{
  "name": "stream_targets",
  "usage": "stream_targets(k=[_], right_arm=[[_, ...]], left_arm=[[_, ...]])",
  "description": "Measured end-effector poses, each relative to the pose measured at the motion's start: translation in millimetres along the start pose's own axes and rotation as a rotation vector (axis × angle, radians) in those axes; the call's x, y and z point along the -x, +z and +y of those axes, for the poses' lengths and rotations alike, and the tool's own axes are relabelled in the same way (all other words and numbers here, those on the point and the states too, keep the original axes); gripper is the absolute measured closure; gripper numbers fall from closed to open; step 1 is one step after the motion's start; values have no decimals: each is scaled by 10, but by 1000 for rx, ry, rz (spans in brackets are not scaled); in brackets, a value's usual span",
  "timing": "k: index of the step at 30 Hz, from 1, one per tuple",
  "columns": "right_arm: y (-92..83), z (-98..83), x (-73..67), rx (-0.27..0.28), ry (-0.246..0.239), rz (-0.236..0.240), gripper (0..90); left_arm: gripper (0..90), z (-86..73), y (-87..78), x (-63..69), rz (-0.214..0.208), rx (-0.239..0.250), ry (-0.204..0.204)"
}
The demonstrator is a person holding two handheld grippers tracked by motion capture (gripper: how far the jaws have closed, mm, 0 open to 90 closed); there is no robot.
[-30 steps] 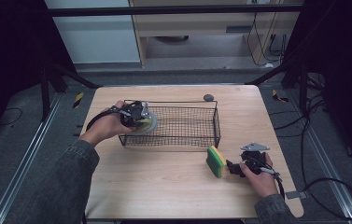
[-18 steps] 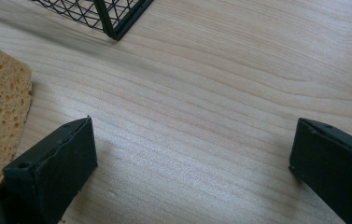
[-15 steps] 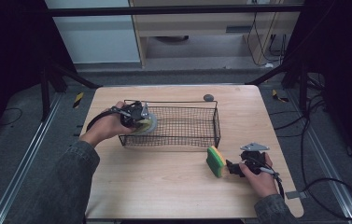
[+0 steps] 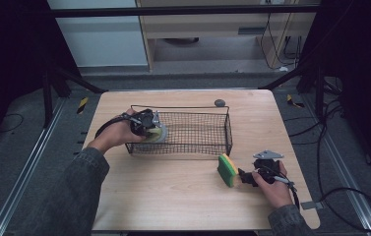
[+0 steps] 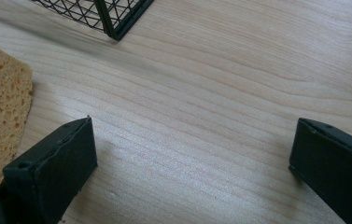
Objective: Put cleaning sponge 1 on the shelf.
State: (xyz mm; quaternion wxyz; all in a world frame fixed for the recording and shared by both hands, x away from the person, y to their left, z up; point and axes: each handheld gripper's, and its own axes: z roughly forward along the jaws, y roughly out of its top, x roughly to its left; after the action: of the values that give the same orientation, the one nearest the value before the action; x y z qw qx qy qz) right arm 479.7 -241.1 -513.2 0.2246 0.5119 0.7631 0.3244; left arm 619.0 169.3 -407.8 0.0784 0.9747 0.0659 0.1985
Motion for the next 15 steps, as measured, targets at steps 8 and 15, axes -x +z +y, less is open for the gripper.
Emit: stream_targets(k=[8, 15], right_arm=[[0, 0, 0, 0, 0, 0, 9], [0, 0, 0, 0, 0, 0, 9]], left_arm=[[693, 34, 44, 8, -18, -5, 3], [692, 42, 63, 15, -30, -7, -1]])
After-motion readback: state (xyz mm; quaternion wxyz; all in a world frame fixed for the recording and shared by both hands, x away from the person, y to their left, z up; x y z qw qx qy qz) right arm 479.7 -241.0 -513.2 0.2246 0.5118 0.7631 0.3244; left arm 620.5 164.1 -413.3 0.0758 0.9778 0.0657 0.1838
